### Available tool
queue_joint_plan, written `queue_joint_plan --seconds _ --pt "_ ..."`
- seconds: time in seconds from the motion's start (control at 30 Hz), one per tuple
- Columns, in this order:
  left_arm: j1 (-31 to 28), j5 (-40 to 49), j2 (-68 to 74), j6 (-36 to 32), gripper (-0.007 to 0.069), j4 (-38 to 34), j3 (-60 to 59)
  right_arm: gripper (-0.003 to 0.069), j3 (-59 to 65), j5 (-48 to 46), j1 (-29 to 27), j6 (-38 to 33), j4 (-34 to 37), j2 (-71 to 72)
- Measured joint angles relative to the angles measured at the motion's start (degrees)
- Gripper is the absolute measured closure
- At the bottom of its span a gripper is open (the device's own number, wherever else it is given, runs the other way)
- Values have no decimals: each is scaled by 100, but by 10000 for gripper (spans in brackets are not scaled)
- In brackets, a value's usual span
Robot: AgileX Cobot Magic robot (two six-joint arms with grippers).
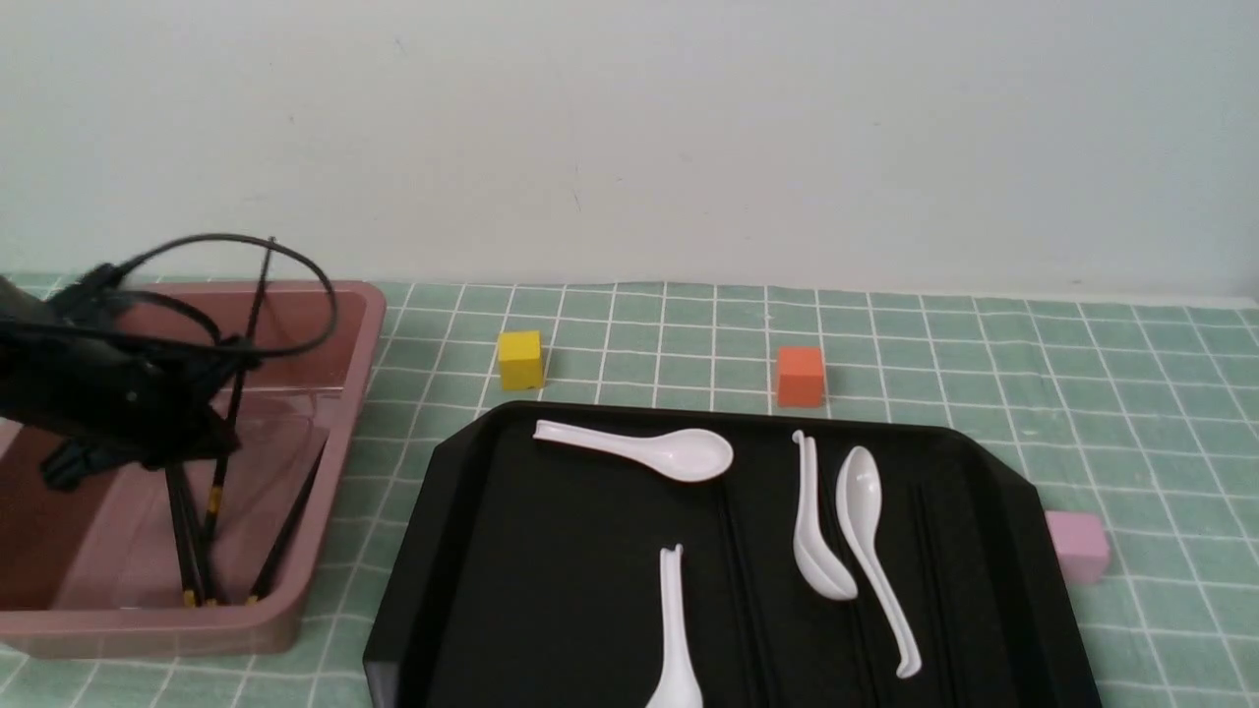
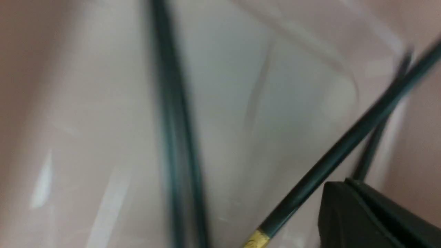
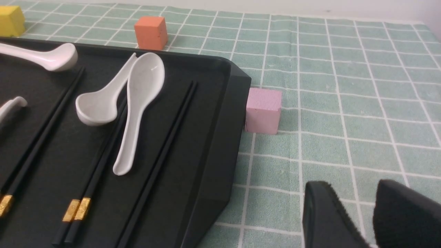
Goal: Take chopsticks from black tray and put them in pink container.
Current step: 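Place the chopsticks into the pink bin with the left gripper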
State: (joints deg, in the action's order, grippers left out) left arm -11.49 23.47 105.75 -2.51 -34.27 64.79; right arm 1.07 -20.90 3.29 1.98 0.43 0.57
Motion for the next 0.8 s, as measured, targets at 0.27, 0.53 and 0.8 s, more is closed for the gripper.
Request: queue_joint_plan --seconds 0.27,0.53,0.8 --pt "-816 712 -545 620 637 348 0 419 0 0 0 0 0 0" --pt "-310 962 -701 291 628 349 0 419 0 0 0 0 -5 0" --pt "329 -216 -512 -207 370 323 0 419 0 0 0 0 -5 0"
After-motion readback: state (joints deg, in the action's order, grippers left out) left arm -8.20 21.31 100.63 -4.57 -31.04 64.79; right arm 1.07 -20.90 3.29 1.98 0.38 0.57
